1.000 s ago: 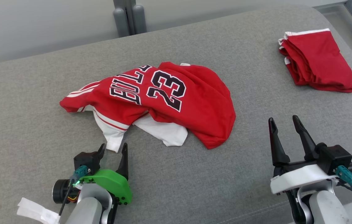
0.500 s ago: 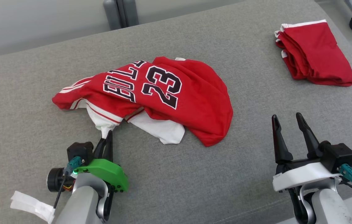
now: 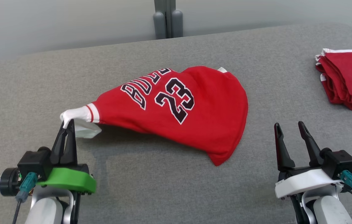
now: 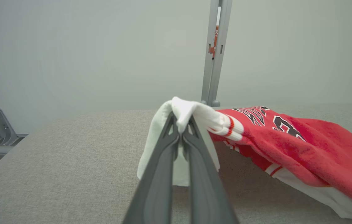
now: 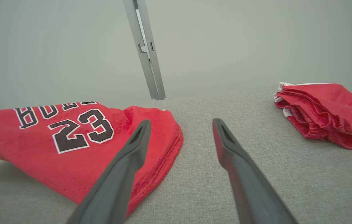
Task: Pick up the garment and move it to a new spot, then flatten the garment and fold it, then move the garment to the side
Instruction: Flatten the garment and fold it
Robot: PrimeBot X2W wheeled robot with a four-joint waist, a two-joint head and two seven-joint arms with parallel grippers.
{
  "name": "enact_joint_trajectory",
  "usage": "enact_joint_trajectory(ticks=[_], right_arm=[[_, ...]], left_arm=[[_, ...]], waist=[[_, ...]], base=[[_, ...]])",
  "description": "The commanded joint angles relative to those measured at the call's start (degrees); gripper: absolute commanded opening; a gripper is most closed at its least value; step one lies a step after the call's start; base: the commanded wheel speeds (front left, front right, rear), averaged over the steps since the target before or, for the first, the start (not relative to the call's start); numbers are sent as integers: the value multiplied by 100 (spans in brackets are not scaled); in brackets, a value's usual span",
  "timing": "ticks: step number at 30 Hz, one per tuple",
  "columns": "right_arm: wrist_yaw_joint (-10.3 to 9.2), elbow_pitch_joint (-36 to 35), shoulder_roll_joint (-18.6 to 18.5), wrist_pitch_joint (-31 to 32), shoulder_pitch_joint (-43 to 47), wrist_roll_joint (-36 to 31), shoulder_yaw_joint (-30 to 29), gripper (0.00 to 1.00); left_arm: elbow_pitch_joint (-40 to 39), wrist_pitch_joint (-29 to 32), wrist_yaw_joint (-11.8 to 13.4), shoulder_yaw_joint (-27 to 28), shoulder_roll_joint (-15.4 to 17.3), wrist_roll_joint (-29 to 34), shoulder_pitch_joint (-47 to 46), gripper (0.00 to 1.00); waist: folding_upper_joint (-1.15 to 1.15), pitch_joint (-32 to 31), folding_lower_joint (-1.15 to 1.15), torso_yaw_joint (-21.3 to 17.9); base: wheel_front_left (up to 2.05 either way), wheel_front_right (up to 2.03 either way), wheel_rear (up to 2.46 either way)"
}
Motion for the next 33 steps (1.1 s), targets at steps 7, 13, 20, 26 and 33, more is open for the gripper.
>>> enact_joint_trajectory(ticks=[7,13,20,26,33], right_arm=[[-9,100,-13,-16,65,37,-3,100],[-9,179,-14,-17,3,36,82,100],[-9,242,-14,-16,78,-21,107,100],[-9,275,-14,-16,131,-19,113,100],[-9,271,-13,-16,153,1,35,100]], left_arm=[[-898,550,368,174,215,-88,1156,0],[-354,450,426,200,10,-311,1553,0],[353,369,201,-176,-320,-414,1620,0],[750,251,83,-354,-464,-440,1490,100],[685,101,180,-162,-318,-501,1524,100]], waist=[[0,-165,0,402],[0,-185,0,369],[0,-250,0,269],[0,-308,0,244],[0,-329,0,362]], base=[[0,0,0],[0,0,0],[0,0,0],[0,0,0],[0,0,0]])
